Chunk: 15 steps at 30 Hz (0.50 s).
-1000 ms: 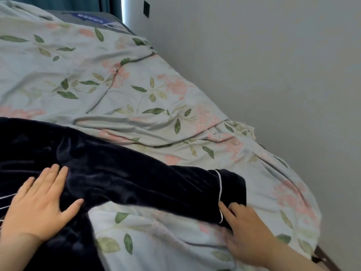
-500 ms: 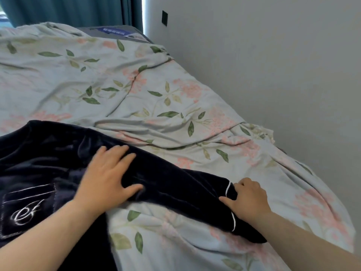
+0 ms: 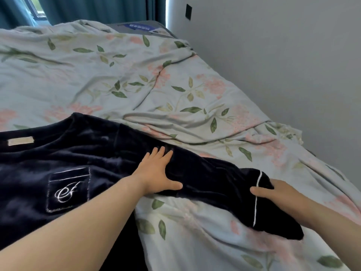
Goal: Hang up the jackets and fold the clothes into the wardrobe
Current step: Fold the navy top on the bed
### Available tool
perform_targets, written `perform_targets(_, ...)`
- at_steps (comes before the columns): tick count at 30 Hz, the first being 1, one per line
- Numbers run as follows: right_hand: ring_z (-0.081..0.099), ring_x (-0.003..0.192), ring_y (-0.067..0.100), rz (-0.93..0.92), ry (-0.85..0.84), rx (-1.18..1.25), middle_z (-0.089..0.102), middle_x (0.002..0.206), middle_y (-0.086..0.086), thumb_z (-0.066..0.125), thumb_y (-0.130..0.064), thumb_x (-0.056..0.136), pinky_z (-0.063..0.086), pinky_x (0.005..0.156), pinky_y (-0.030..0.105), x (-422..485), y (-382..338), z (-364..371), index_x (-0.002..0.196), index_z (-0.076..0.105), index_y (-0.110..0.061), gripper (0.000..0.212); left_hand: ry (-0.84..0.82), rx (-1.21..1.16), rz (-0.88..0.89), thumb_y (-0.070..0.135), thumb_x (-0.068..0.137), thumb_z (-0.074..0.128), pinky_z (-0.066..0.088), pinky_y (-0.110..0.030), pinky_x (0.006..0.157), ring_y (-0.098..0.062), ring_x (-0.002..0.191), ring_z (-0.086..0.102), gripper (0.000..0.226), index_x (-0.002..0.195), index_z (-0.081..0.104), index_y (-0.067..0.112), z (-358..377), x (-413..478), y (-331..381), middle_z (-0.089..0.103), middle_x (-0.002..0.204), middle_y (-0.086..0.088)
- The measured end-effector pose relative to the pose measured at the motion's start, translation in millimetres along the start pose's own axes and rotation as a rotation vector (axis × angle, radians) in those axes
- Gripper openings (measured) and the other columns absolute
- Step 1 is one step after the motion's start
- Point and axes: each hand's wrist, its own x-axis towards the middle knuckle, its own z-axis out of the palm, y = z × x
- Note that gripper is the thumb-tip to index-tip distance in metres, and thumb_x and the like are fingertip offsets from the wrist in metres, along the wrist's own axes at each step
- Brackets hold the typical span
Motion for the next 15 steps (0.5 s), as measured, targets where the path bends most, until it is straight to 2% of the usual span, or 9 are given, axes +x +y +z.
perform_targets(2,0.073,0.085,0.020,-0.103,-0.178,-0.113,0.075,0.093,0.001,0.073,-0.033,0.071,0.056,0.082,0.040,-31.8,-28.8,25.3,0.099,0.069,-0.026,0.029,0.235,-0.428,-0.104,0.069,0.070,0.056,0.029,-0.035,0.114,-0.015,0.144,0.025,0.089,0.148,0.034,0.031,-2.4,-34.0,7.4,0.031,0.154,0.009)
perform_targets(4,0.069,0.081,0.009,-0.219,-0.296,-0.242,0.071,0.089,-0.008,0.069,-0.030,0.068,0.053,0.075,0.028,-65.5,-58.0,68.7,0.096,0.063,-0.034,0.029,0.330,-0.758,-0.303,0.072,0.066,0.052,0.046,-0.030,0.091,-0.014,0.110,0.058,0.074,0.122,0.059,0.024,-5.0,-69.3,12.5,0.061,0.116,0.009)
perform_targets(6,0.062,0.073,0.003,-0.325,-0.415,-0.326,0.065,0.083,-0.012,0.066,-0.028,0.070,0.048,0.066,0.023,-90.5,-78.5,120.3,0.095,0.057,-0.034,0.027,0.061,-1.121,-0.422,0.074,0.065,0.056,0.051,-0.032,0.076,-0.018,0.075,0.064,0.079,0.114,0.064,0.012,-14.1,-103.3,11.7,0.067,0.083,0.006)
perform_targets(7,0.061,0.075,0.003,-0.405,-0.464,-0.416,0.062,0.086,-0.013,0.065,-0.028,0.071,0.048,0.066,0.024,-102.6,-81.9,150.7,0.097,0.054,-0.034,0.028,-0.104,-1.214,-0.417,0.073,0.067,0.060,0.052,-0.033,0.077,-0.018,0.074,0.068,0.075,0.114,0.068,0.016,-16.9,-124.4,7.7,0.071,0.082,0.006)
perform_targets(8,0.061,0.080,0.006,-0.501,-0.470,-0.556,0.060,0.092,-0.013,0.064,-0.031,0.073,0.048,0.067,0.026,-109.0,-83.3,178.8,0.102,0.052,-0.036,0.032,-0.209,-1.224,-0.364,0.071,0.068,0.064,0.053,-0.034,0.082,-0.018,0.081,0.072,0.065,0.110,0.072,0.022,-19.6,-138.1,1.5,0.075,0.088,0.006)
perform_targets(9,0.060,0.088,0.012,-0.575,-0.444,-0.724,0.056,0.099,-0.012,0.064,-0.036,0.075,0.050,0.070,0.030,-119.9,-77.7,209.5,0.110,0.049,-0.038,0.039,-0.227,-1.176,-0.335,0.064,0.069,0.071,0.054,-0.035,0.085,-0.016,0.086,0.073,0.052,0.105,0.074,0.026,-15.4,-158.0,-7.6,0.076,0.093,0.005)
perform_targets(12,0.059,0.091,0.031,-0.679,-0.303,-1.017,0.043,0.117,0.003,0.068,-0.043,0.078,0.047,0.067,0.040,-148.1,-52.3,281.0,0.134,0.035,-0.025,0.068,0.021,-0.900,-0.391,0.032,0.071,0.077,0.058,-0.030,0.074,-0.008,0.075,0.072,0.019,0.088,0.075,0.023,-0.4,-201.2,-28.0,0.076,0.083,0.003)
perform_targets(14,0.057,0.096,0.032,-0.650,-0.332,-1.042,0.040,0.125,0.006,0.065,-0.052,0.079,0.046,0.070,0.040,-171.3,-30.8,311.8,0.145,0.026,-0.019,0.083,0.171,-0.956,-0.506,0.022,0.076,0.074,0.059,-0.036,0.074,-0.016,0.075,0.072,0.008,0.083,0.073,0.018,12.9,-227.6,-45.8,0.075,0.079,-0.003)
perform_targets(15,0.057,0.098,0.027,-0.590,-0.361,-0.954,0.044,0.124,0.001,0.059,-0.059,0.080,0.047,0.074,0.038,-185.4,-18.6,319.2,0.144,0.031,-0.022,0.079,0.220,-1.043,-0.563,0.022,0.077,0.073,0.060,-0.040,0.077,-0.020,0.078,0.073,0.007,0.082,0.073,0.017,20.9,-242.4,-53.0,0.076,0.080,-0.004)
